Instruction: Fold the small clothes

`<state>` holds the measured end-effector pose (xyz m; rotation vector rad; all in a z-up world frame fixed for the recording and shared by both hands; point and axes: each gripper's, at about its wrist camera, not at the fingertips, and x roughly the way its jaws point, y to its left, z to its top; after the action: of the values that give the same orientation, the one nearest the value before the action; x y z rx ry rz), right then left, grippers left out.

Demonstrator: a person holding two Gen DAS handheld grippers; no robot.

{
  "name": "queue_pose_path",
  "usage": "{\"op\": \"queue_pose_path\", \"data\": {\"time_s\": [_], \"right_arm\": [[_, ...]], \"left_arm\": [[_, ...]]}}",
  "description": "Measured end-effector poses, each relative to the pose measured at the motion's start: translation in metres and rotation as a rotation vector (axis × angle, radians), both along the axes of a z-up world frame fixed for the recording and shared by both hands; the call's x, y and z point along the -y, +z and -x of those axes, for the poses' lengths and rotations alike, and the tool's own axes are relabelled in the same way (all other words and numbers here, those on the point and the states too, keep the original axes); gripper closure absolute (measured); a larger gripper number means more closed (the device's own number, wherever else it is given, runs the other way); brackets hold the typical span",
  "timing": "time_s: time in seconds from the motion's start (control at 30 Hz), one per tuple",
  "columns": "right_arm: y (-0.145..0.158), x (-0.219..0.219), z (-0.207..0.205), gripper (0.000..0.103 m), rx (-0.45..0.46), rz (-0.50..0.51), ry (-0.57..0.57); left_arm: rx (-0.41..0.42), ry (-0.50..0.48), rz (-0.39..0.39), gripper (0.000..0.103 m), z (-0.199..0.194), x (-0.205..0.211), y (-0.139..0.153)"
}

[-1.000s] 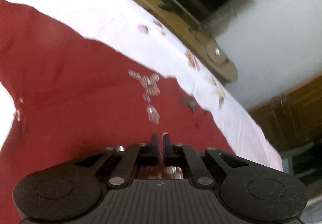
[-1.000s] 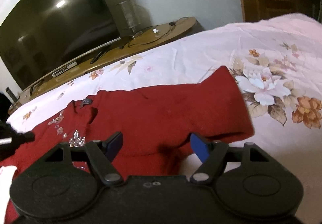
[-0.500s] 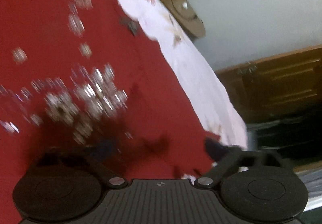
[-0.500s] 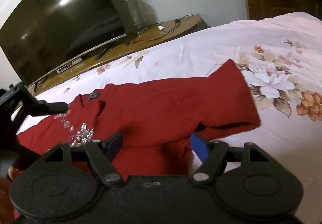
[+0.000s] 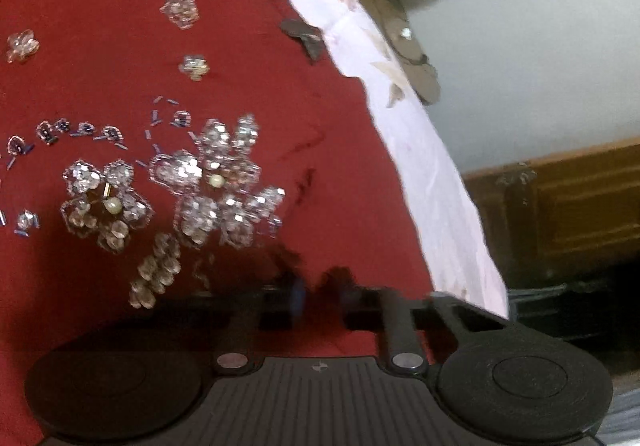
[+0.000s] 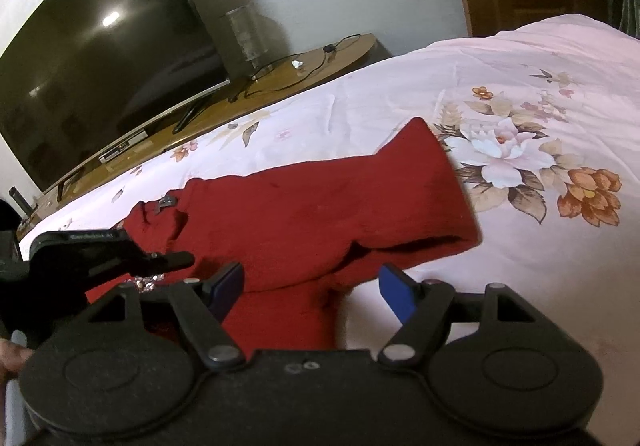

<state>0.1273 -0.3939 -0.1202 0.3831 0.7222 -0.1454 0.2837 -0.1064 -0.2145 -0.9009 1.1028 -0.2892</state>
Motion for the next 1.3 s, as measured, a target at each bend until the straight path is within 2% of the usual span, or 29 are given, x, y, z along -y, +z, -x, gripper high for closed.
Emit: {"op": "queue_pose_path", "data": {"time_s": [0.1, 0.23, 0.33, 0.53, 0.7, 0.87, 0.97, 1.07, 1.2, 1.3], "right_arm": [[-0.002, 0.002, -0.001, 0.029, -0.003, 0.003, -0.006], [-0.001, 0.001, -0.004, 0.029, -0.001, 0.017, -0.01], [0.003, 0.002, -0.006, 0.029, 0.007, 0.027, -0.011], [0.01, -0.003, -0.019, 0.029, 0.022, 0.044, 0.015], [0.004, -0.015, -0.04, 0.03, 0.005, 0.046, 0.054], [-0.007, -0.029, -0.061, 0.032, -0.02, 0.044, 0.091], [-0.011, -0.035, -0.069, 0.034, -0.034, 0.037, 0.104], [-0.015, -0.04, -0.076, 0.035, -0.04, 0.033, 0.108], [-0.021, -0.046, -0.084, 0.036, -0.056, 0.054, 0.12], [-0.031, -0.047, -0.09, 0.037, -0.119, 0.091, 0.144]], "left_arm": [[0.021, -0.002, -0.021, 0.098, -0.002, 0.004, 0.003], [0.094, 0.017, -0.031, 0.099, -0.001, -0.009, 0.028], [0.152, 0.033, -0.04, 0.099, -0.006, -0.041, 0.053], [0.208, 0.113, -0.158, 0.099, -0.014, -0.116, 0.08], [0.201, 0.196, -0.228, 0.099, -0.014, -0.166, 0.076], [0.174, 0.249, -0.239, 0.099, -0.012, -0.191, 0.063], [0.156, 0.263, -0.263, 0.099, -0.014, -0.198, 0.051], [0.098, 0.24, -0.279, 0.099, -0.016, -0.204, 0.038], [0.077, 0.223, -0.302, 0.098, -0.014, -0.199, 0.028], [0.073, 0.249, -0.317, 0.098, -0.016, -0.206, 0.027]]}}
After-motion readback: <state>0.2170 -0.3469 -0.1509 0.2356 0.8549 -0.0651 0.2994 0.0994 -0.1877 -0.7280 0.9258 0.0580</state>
